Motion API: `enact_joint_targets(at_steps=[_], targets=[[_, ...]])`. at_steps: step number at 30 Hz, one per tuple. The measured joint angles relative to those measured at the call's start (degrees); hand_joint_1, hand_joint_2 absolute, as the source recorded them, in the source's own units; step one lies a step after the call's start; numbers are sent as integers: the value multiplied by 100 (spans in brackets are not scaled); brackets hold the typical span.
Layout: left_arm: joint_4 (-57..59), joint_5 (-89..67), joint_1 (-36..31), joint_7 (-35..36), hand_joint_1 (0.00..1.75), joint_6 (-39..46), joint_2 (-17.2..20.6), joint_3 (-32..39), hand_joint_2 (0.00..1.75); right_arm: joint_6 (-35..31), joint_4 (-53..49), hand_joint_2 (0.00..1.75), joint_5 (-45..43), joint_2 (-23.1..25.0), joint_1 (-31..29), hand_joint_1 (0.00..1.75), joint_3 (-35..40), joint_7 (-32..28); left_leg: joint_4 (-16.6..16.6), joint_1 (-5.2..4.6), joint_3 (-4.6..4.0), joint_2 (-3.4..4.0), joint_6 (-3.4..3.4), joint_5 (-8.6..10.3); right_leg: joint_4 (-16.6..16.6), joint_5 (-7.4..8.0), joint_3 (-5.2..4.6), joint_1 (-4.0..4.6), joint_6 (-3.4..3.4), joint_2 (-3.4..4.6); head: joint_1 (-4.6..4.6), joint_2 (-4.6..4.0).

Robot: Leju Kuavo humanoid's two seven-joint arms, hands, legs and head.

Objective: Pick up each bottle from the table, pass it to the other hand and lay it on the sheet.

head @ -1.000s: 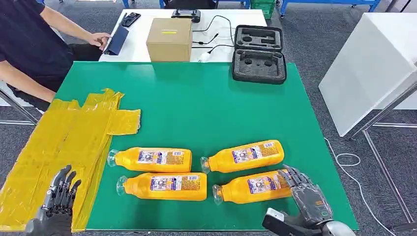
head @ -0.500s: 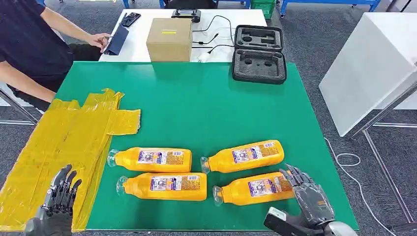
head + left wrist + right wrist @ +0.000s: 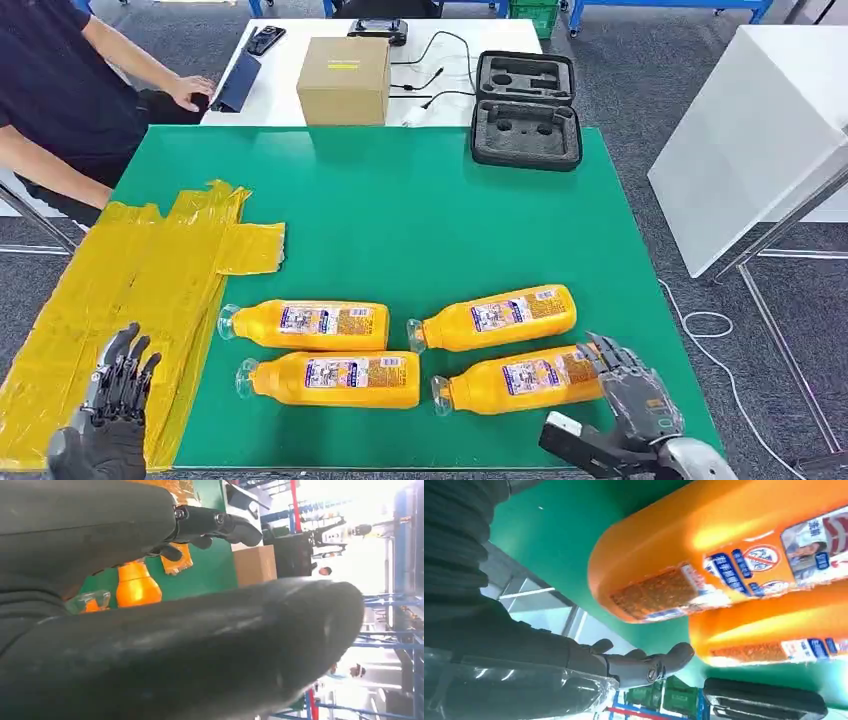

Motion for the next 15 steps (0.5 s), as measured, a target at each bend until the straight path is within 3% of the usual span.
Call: enact_joint_targets(at_steps=[6, 15], targets=[[48, 103, -11, 0, 0, 85, 127, -107, 0, 223, 404, 175, -7, 87, -383, 0, 87, -216, 0, -1, 1, -2, 1, 1, 0, 0, 0, -1, 0, 2, 2, 0], [94, 98, -11, -46, 0, 162, 223, -201, 0, 264, 487, 175, 166, 85, -435, 0, 240, -144, 0, -1, -4, -1, 3, -2, 0, 0, -2, -2, 0, 2, 2, 0]])
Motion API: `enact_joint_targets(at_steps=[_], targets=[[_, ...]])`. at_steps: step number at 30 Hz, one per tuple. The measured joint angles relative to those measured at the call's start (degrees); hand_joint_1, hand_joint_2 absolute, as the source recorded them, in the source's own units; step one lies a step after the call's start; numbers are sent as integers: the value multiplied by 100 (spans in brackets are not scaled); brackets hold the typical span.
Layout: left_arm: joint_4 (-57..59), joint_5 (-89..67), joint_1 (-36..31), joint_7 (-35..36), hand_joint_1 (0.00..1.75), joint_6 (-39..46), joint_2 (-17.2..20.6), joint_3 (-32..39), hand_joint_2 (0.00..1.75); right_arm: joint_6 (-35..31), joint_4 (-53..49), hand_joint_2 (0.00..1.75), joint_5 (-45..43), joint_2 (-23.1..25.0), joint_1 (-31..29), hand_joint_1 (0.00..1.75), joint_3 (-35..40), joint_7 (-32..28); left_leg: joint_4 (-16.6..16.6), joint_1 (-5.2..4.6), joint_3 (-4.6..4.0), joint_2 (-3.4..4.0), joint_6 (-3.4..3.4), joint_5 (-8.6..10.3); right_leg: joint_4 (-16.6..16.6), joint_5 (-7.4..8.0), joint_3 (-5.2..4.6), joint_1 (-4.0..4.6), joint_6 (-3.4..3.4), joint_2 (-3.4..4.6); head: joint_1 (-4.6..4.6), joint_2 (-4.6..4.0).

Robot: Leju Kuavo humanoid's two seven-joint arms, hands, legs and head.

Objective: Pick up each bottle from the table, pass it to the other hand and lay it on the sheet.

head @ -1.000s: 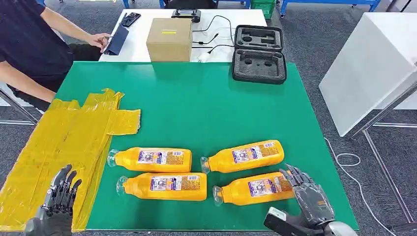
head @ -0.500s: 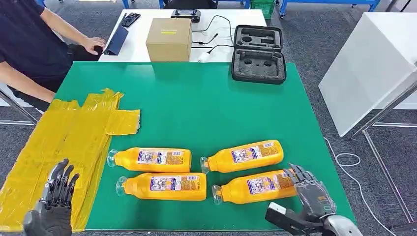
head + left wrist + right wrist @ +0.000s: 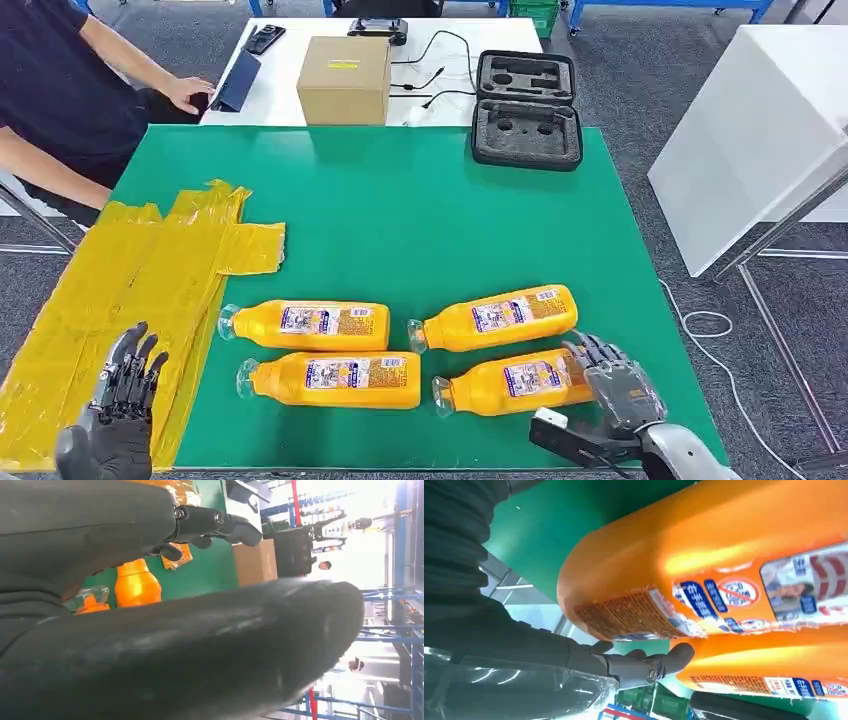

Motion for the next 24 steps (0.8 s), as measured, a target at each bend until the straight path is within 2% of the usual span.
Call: enact_joint_targets(at_steps=[11, 12, 13, 19, 24], targets=[[0, 0, -30, 30, 0, 2, 2, 0, 0, 223, 0, 175, 173, 160, -138, 0, 201, 140, 0, 1, 3, 1, 0, 1, 1, 0, 1, 1, 0, 0, -2, 0], [0, 0, -30, 30, 0, 2, 2, 2, 0, 223, 0, 175, 173, 168, -142, 162, 212, 140, 0, 1, 3, 1, 0, 1, 1, 0, 1, 1, 0, 0, -2, 0], [0, 0, -30, 28, 0, 2, 2, 2, 0, 236, 0, 175, 175, 170, -145, 175, 221, 142, 0, 1, 3, 1, 0, 1, 1, 0, 1, 1, 0, 0, -2, 0], [4, 77, -66, 52, 0, -76, 2, 15, 0, 758, -2, 175, 219, 216, -225, 175, 251, 219, 0, 1, 9, 4, 0, 0, 0, 0, 3, 1, 0, 2, 0, 0], [61, 85, -123, 46, 0, -94, 2, 17, 0, 899, 20, 175, 77, 177, -335, 175, 337, 184, 0, 0, 25, 6, 1, -3, -1, -1, 17, 1, 0, 5, 0, 0]])
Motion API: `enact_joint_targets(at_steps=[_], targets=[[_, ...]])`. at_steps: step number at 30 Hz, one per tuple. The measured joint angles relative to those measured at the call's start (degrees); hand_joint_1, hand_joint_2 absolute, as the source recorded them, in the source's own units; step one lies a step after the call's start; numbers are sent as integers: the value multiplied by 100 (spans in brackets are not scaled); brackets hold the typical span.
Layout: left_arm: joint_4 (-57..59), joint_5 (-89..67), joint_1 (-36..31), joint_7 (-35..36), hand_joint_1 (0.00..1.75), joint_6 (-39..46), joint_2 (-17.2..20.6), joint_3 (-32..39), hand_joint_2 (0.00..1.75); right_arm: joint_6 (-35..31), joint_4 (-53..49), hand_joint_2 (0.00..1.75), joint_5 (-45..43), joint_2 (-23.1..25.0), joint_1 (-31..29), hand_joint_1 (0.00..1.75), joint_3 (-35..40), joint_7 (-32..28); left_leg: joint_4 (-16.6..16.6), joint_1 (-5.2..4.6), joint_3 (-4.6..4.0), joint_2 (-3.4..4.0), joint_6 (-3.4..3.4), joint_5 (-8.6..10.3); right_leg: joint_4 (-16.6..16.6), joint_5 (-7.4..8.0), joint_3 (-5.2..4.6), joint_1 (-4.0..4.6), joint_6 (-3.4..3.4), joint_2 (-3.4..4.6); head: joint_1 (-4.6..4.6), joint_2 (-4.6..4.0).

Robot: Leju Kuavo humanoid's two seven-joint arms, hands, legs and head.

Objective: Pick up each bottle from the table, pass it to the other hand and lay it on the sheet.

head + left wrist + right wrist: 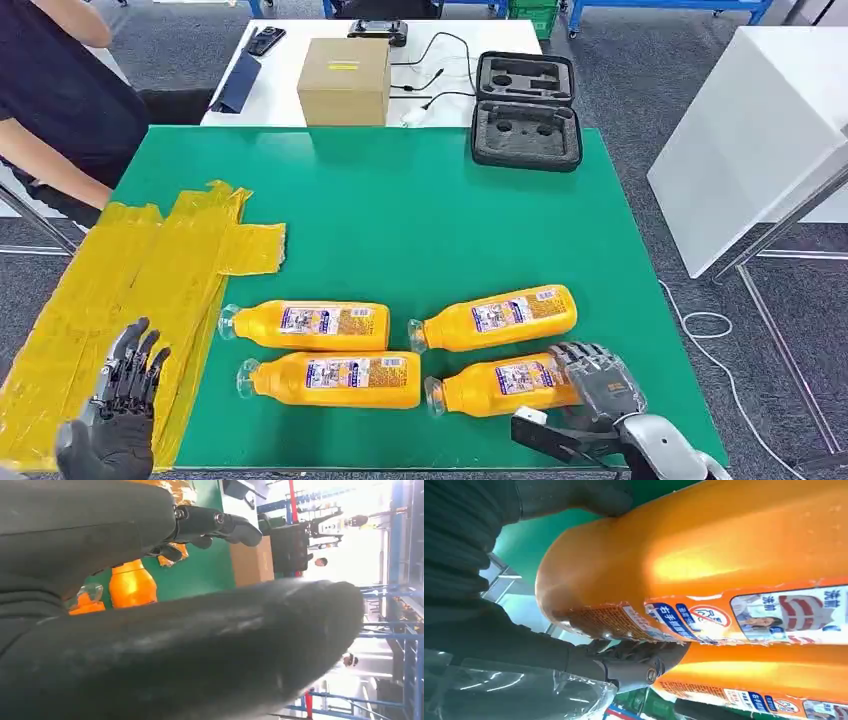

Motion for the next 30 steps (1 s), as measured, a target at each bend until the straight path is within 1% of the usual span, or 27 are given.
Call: enact_joint_targets(at_steps=[7, 10, 16, 17, 18, 24, 25, 26, 28, 30], targets=[[24, 37, -12, -18, 0, 2, 0, 4, 0, 0, 120, 175, -300, -254, -117, 175, 149, -147, 0, 0, 20, 1, 1, -1, -1, 0, 16, 1, 0, 1, 0, 0], [39, 96, -33, -15, 0, 0, 0, 13, 0, 13, 201, 175, -403, -335, -127, 175, 232, -87, 0, 0, 28, 2, 2, -5, -2, -2, 27, 1, 0, 3, 2, 0], [103, 109, -108, -15, 0, 2, 0, 24, 0, 26, 262, 175, -400, -348, -186, 175, 392, 63, -1, 1, 56, 7, 2, -8, -6, -6, 51, 3, 5, 14, 0, 0], [116, 109, -110, -13, 0, 2, 0, 24, 0, 26, 271, 175, -396, -348, -190, 101, 411, 90, -1, 1, 62, 8, 2, -10, -6, -7, 54, 3, 6, 14, 0, 0], [123, 111, -113, -9, 0, 9, 0, 24, 0, 35, 271, 175, -374, -348, -203, 0, 437, 115, -1, 1, 66, 8, 4, -12, -6, -7, 58, 3, 6, 16, 0, 0], [131, 229, -185, 61, 0, 113, 2, 37, 0, 323, 369, 175, -247, -226, -280, 0, 623, 271, -1, 3, 71, 7, 5, -12, -7, -8, 69, 4, 7, 17, 2, 0], [131, 245, -185, 70, 0, 118, 4, 42, 0, 349, 400, 175, -245, -180, -315, 162, 630, 282, -1, 4, 74, 9, 5, -12, -7, -7, 70, 6, 7, 24, 0, 0], [131, 278, -186, 72, 0, 129, 4, 44, 0, 380, 420, 175, -236, -151, -342, 175, 634, 286, -1, 5, 77, 12, 4, -12, -7, -7, 70, 7, 7, 31, 0, 0], [131, 306, -185, 81, 0, 168, 4, 54, 0, 470, 444, 175, -197, -103, -365, 175, 651, 301, -1, 13, 86, 17, -2, -17, -11, -7, 79, 16, 7, 41, 2, 0], [131, 321, -184, 96, 0, 177, 4, 87, 0, 533, 450, 175, -147, -37, -395, 175, 669, 306, -3, 24, 96, 40, -12, -28, -19, -7, 89, 21, 6, 54, 5, 0]])
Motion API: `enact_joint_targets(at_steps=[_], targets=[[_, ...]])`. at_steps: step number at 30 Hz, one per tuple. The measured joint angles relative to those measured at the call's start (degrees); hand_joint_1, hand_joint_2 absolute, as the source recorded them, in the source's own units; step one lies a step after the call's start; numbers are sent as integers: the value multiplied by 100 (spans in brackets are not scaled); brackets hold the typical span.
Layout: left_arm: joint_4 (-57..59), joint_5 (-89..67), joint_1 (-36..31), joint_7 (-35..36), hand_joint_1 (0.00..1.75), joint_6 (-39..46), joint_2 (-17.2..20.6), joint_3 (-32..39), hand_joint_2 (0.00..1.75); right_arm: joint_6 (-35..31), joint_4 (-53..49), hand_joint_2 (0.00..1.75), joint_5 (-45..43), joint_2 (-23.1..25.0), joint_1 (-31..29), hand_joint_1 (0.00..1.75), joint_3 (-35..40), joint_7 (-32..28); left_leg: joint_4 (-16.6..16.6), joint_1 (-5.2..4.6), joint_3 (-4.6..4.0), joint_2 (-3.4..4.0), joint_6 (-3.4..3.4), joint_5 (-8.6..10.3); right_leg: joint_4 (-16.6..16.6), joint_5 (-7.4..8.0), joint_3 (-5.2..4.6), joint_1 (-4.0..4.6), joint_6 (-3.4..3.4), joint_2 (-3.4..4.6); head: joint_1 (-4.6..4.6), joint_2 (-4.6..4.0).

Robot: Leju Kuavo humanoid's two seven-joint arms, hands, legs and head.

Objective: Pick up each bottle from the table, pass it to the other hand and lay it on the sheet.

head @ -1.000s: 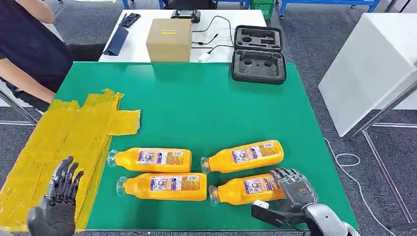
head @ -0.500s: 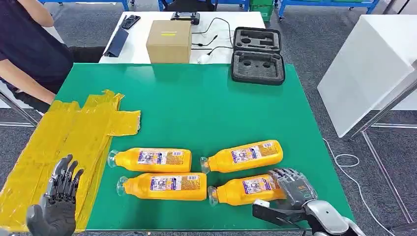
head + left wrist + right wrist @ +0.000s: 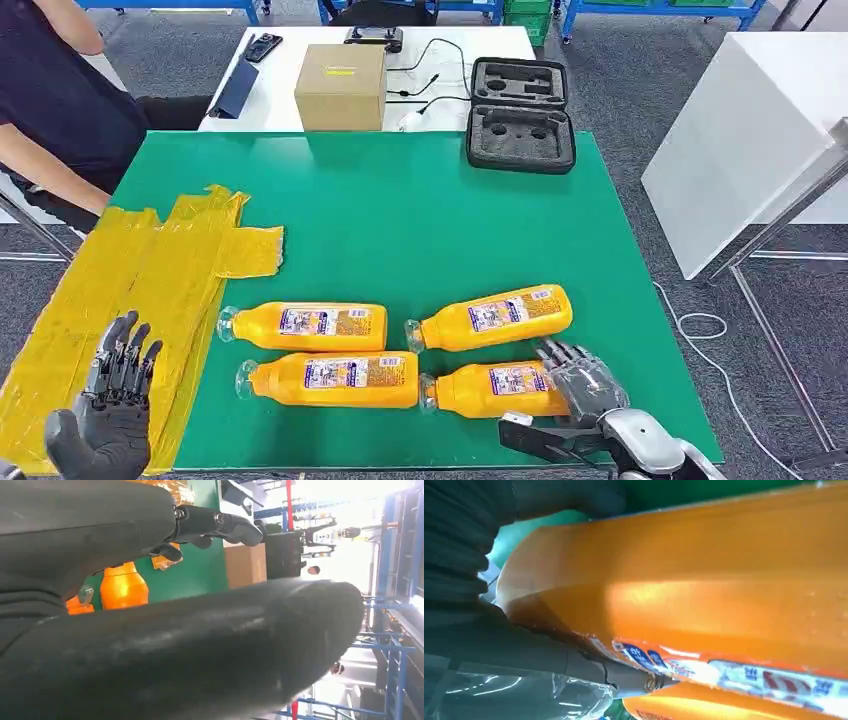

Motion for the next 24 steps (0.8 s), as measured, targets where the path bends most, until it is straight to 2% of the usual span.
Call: enact_joint_targets(at_steps=[14, 20, 24], targets=[[-63, 4, 23, 85, 0, 0, -15, 129, 0, 205, -40, 175, 166, 302, -82, 175, -66, -57, 0, 6, 14, 20, 1, -6, -1, 1, 6, 7, -1, 20, -4, 0], [-247, 13, 137, 103, 0, -208, -175, 383, 0, 149, -1026, 175, -59, 127, 494, 175, -472, -286, 1, 0, -42, -31, 8, 7, 3, 0, -23, 0, 0, -18, -7, 0], [-315, 11, 154, 116, 0, -338, -286, 516, 0, 129, -1462, 175, -39, 35, 668, 175, -741, -382, 1, -4, -45, -31, 8, 6, 2, -4, -28, -4, 6, -17, -4, 0]])
